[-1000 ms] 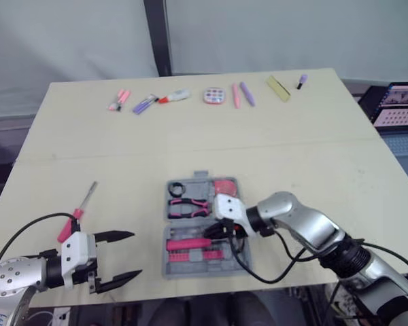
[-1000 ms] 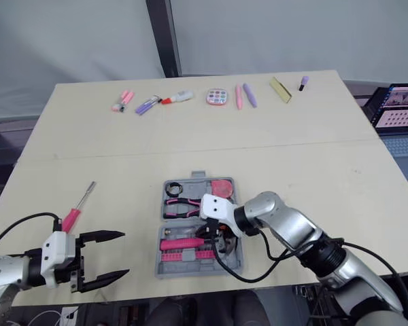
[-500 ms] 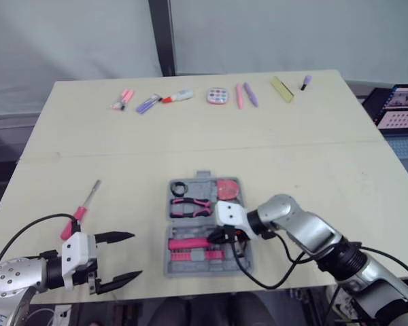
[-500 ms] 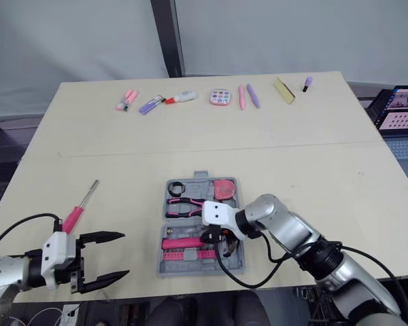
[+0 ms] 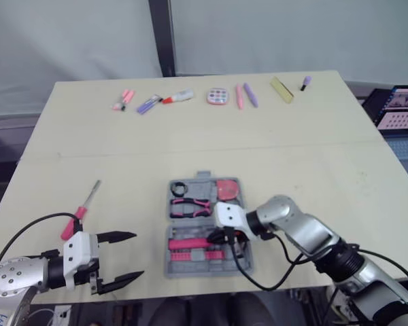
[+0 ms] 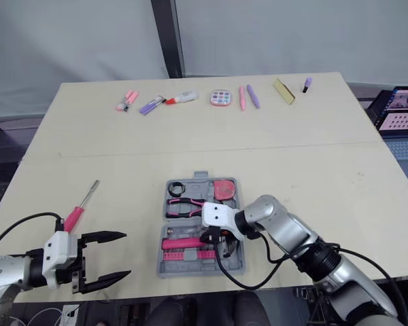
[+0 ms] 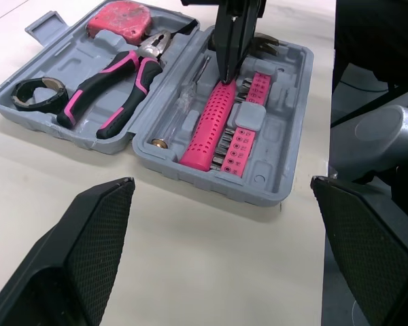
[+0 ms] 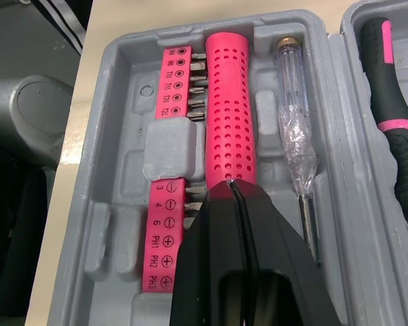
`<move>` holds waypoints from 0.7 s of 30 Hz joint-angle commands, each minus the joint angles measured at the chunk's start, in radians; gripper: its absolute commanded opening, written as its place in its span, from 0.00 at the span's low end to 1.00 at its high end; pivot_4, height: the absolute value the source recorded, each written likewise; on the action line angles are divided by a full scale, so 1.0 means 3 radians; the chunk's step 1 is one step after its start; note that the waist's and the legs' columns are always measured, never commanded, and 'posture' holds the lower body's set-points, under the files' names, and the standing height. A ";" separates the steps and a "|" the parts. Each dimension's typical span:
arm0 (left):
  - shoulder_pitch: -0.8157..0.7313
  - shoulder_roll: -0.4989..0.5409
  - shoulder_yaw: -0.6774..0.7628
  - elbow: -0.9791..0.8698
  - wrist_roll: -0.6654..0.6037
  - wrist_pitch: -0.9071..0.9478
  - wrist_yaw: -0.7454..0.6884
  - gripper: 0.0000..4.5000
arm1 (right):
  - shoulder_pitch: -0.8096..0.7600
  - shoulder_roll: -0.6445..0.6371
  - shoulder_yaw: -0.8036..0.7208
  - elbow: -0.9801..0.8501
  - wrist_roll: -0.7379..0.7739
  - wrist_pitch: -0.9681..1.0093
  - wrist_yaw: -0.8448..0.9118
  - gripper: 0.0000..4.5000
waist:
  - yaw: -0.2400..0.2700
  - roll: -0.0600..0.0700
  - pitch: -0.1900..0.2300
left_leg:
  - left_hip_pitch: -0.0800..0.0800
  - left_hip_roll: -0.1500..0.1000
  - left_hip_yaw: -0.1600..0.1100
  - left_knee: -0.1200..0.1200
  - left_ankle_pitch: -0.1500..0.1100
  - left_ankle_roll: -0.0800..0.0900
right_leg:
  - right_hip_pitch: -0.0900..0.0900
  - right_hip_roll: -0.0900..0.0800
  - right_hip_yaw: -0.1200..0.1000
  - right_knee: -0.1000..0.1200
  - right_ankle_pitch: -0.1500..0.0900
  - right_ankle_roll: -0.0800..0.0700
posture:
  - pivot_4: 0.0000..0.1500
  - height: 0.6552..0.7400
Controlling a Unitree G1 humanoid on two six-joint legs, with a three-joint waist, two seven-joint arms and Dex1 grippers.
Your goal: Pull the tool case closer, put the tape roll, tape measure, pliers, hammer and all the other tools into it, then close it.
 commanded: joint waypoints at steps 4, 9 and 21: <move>0.0020 0.0026 0.0077 -0.0088 -0.0066 0.0013 0.0004 1.00 | 0.0144 -0.0017 0.0110 0.0093 -0.0189 0.0085 -0.0006 0.00 | 0.0002 -0.0002 -0.0001 | 0.0006 0.0000 -0.0004 0.0000 0.0000 0.0000 | 0.0010 0.0000 -0.0001 -0.0005 0.0000 0.0000 | 1.00 1.00; 0.0012 0.0021 0.0077 -0.0090 -0.0065 0.0024 0.0004 1.00 | 0.0177 -0.0006 0.0143 0.0168 -0.0263 0.0136 -0.0032 0.00 | 0.0003 -0.0010 -0.0008 | 0.0011 -0.0001 -0.0012 0.0000 0.0000 0.0000 | 0.0021 0.0000 -0.0004 -0.0009 0.0000 0.0000 | 1.00 1.00; 0.0008 0.0018 0.0083 -0.0088 -0.0068 0.0039 0.0018 1.00 | 0.0255 -0.0005 0.0247 0.0332 -0.0439 0.0151 -0.0074 0.00 | 0.0004 -0.0032 -0.0032 | 0.0015 -0.0001 -0.0022 -0.0001 0.0000 -0.0001 | 0.0029 0.0000 -0.0008 -0.0012 0.0000 0.0000 | 1.00 1.00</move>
